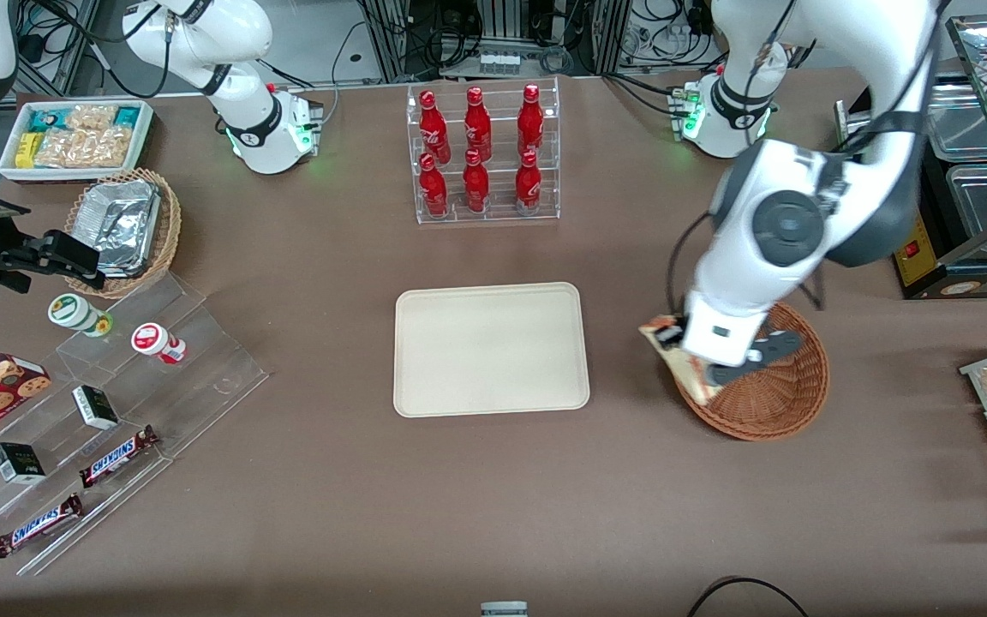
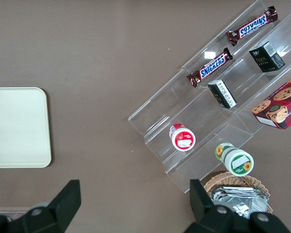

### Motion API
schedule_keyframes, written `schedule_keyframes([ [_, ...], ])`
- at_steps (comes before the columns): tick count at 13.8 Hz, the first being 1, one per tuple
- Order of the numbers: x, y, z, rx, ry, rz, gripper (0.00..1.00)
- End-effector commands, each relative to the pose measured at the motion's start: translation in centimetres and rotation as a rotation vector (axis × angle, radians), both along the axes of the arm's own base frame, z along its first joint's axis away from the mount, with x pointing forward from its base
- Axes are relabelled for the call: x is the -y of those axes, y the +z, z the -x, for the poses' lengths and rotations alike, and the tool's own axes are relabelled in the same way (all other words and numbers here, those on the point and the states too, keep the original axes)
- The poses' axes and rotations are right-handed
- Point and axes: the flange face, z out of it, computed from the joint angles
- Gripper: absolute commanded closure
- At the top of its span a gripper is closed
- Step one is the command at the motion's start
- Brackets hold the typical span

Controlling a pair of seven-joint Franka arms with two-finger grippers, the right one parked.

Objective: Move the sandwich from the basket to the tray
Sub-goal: 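Lift the sandwich and carry it with the left gripper over the tray, then lower the sandwich onto the cream tray and open the left gripper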

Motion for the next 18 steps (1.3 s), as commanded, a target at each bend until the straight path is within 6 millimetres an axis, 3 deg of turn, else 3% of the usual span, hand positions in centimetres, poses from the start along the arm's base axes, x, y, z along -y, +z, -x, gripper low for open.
schedule_keyframes([
  [1, 5.6, -1.2, 0.1, -0.002, -0.075, -0.020, 0.92],
  [4, 13.2, -4.0, 2.1, -0.013, -0.177, -0.015, 0.92],
  [7, 19.1, -7.1, 4.8, -0.029, -0.272, -0.018, 0.92],
  [13, 26.2, -13.5, 8.1, 0.057, -0.372, 0.050, 0.87],
  [18, 27.9, -18.1, 9.5, 0.080, -0.437, 0.025, 0.87],
])
